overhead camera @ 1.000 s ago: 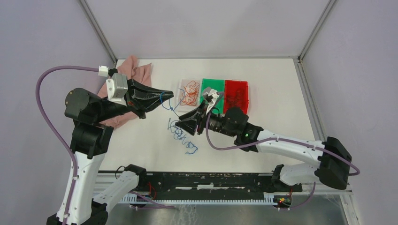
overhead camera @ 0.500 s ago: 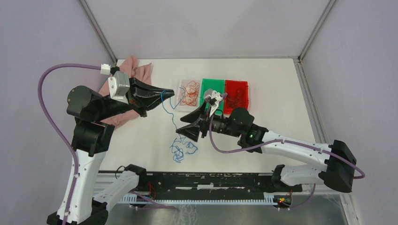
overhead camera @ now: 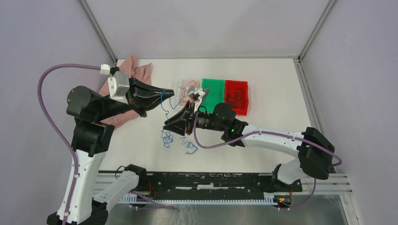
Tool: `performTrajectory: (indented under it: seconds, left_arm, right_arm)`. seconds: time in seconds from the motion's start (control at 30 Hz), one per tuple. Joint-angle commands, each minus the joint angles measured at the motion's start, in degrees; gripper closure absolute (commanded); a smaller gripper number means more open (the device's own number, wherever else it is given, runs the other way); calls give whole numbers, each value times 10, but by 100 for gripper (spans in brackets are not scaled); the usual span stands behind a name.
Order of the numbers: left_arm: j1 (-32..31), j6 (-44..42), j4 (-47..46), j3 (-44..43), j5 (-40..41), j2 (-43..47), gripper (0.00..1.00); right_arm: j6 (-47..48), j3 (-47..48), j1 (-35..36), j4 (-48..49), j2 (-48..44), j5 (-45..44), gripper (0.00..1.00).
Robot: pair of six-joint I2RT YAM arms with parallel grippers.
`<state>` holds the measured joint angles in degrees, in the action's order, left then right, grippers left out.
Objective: Untangle the cables
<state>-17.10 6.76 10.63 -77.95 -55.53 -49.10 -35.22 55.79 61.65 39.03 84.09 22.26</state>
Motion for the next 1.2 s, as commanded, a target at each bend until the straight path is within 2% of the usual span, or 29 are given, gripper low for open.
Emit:
performTrajectory:
  seconds: [0.0,0.43,0.87,1.17]
  left_arm:
    - [-1,-20,-11,-17,18,3,95]
    - [-1,-28,-15,-63,52,-25,95]
    - [-1,-81,-3,-146,135,-63,96]
    - [-1,-118,-19,-195,188,-104,97]
  right_arm:
    - [-36,33,-1,62,14,-4,66]
    - [-88,0,-1,145,78,-33,65]
    - [-142,-27,-1,242,182,-47,68]
    - [-111,-35,-1,200,186,-45,68]
